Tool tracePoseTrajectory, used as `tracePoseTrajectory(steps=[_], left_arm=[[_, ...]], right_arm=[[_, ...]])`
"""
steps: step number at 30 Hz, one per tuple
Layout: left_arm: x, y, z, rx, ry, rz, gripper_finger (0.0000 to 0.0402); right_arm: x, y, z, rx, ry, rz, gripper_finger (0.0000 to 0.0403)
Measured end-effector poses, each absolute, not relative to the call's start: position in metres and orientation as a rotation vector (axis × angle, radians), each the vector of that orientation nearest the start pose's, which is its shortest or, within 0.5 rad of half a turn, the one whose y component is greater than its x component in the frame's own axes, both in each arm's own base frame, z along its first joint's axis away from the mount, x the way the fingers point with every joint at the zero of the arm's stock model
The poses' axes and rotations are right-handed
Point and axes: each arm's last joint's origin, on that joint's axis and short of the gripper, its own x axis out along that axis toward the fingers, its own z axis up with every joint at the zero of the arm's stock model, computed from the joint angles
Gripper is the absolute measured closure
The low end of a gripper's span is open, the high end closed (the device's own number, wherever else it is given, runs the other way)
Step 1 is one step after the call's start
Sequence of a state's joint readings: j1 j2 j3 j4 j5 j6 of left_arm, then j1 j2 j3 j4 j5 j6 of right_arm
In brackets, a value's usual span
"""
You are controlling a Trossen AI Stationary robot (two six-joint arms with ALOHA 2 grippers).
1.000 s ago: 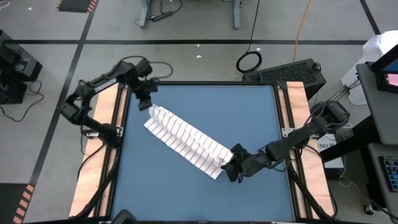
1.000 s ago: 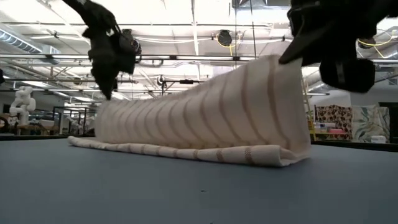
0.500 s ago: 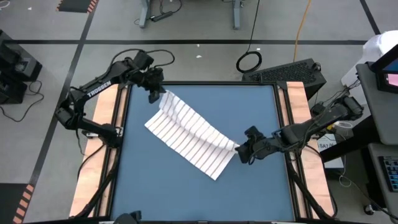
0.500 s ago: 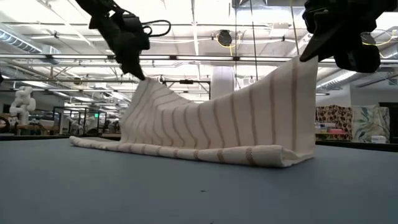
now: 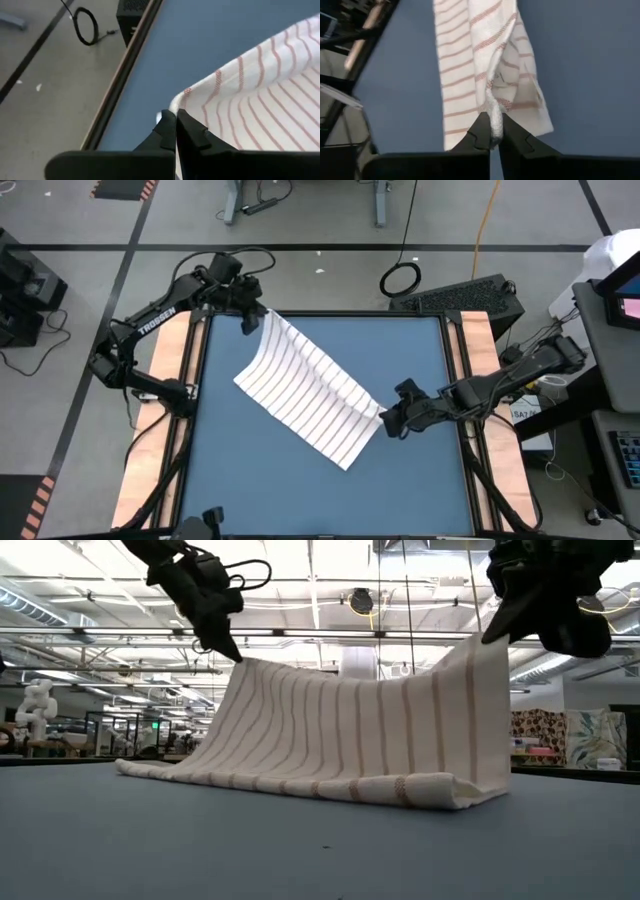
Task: Roll towel
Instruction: Fold the white towel
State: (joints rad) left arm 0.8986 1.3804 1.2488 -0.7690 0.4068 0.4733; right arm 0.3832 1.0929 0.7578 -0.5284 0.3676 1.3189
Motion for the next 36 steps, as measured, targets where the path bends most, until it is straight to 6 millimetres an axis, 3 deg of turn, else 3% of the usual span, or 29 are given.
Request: tracePoseTrajectory(steps=[11, 25, 36], left_arm=[[0.172, 0.2, 0.297, -0.141, 1.0, 0.19, 0.0402], [0.157, 0.183, 0.254, -0.304, 1.173, 0.1, 0.0402], [0.15, 0.174, 0.25, -0.363, 1.25, 0.039, 0.0402]], right_arm=[[0.22, 0.079, 0.215, 0.954, 0.724, -0.573, 0.0399], [0.251, 0.101, 0.189, 1.008, 0.733, -0.466, 0.0399], [0.263, 0.121, 0.173, 1.029, 0.727, -0.389, 0.0399]])
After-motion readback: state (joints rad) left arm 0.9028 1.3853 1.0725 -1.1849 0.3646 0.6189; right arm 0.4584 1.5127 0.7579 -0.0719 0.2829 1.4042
